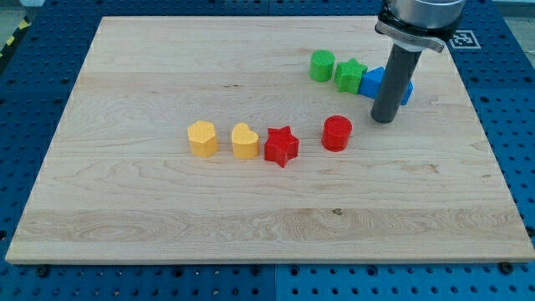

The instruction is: Move the red circle into the red star

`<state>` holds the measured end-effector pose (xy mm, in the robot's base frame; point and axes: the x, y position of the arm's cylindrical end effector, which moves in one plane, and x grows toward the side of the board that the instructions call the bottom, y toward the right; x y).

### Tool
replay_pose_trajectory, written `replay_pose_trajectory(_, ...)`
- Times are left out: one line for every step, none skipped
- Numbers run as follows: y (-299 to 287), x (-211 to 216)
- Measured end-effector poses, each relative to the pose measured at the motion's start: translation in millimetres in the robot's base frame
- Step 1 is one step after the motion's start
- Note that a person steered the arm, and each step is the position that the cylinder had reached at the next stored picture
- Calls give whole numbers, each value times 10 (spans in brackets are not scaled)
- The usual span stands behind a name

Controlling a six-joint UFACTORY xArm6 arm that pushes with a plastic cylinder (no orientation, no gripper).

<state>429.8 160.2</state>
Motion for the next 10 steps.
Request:
replay_pose_trajectory(-51,130)
replay_pose_trajectory(-155,205)
replay_pose_trajectory(-360,213)
replay_pose_trajectory(-632,244)
replay_pose_trajectory(-999,318)
replay_pose_trajectory(-1023,319)
replay_pose_trajectory(-1057,319)
replay_pose_trajectory(-1368,330)
replay_pose_trajectory(-1431,274)
replay_pose_trajectory(-1555,-19)
